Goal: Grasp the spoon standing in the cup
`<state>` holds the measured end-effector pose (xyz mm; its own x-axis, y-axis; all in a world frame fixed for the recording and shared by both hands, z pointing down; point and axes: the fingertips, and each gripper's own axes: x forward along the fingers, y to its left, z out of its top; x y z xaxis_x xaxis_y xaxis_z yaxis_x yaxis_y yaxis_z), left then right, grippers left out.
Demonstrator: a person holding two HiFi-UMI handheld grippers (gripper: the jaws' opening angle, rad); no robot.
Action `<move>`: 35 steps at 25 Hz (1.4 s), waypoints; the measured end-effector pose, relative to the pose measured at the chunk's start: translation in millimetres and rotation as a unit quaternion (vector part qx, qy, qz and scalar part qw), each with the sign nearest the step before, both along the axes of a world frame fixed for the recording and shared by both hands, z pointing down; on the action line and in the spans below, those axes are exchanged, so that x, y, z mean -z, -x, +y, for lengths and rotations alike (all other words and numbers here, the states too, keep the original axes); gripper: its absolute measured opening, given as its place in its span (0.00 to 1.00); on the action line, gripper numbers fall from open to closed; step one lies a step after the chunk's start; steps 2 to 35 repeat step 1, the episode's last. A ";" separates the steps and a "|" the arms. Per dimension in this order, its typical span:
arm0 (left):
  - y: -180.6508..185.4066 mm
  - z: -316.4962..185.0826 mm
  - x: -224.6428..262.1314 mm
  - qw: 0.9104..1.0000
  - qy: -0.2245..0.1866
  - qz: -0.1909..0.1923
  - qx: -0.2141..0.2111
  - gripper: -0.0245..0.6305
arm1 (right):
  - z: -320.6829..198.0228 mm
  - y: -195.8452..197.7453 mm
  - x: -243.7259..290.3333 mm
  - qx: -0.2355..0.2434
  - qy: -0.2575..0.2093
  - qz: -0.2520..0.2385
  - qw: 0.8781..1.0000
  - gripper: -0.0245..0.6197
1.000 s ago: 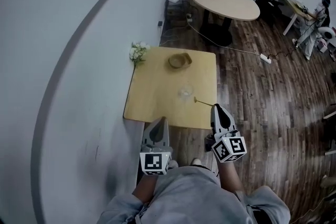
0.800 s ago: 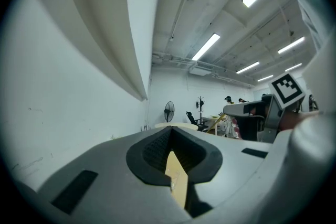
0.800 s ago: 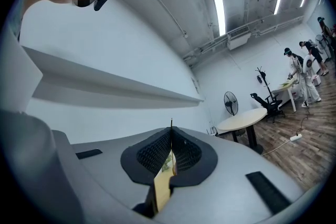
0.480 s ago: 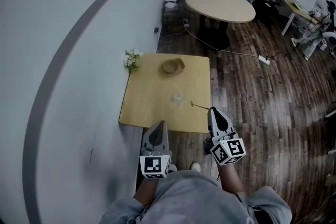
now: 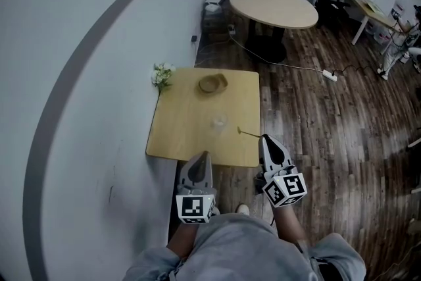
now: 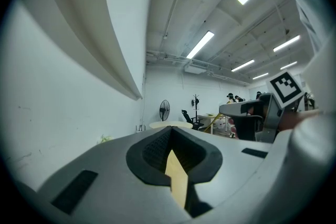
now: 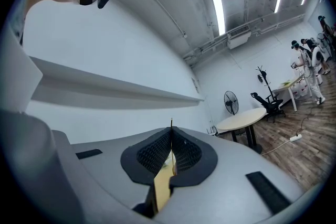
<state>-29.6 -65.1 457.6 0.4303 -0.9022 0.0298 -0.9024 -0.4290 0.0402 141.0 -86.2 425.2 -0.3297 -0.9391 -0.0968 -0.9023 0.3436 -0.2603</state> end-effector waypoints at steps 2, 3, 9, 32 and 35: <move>-1.2 0.1 -0.1 1.000 0.000 0.000 0.000 0.04 | 0.0 -0.5 -0.4 0.001 0.000 0.001 1.000 0.04; -1.2 0.1 -0.1 1.000 0.000 0.000 0.000 0.04 | 0.0 -0.5 -0.4 0.001 0.000 0.001 1.000 0.04; -1.2 0.1 -0.1 1.000 0.000 0.000 0.000 0.04 | 0.0 -0.5 -0.4 0.001 0.000 0.001 1.000 0.04; -1.2 0.1 -0.1 1.000 0.000 0.000 0.000 0.04 | 0.0 -0.5 -0.4 0.001 0.000 0.001 1.000 0.04; -1.2 0.1 -0.1 1.000 0.000 0.000 0.000 0.04 | 0.0 -0.5 -0.4 0.001 0.000 0.001 1.000 0.04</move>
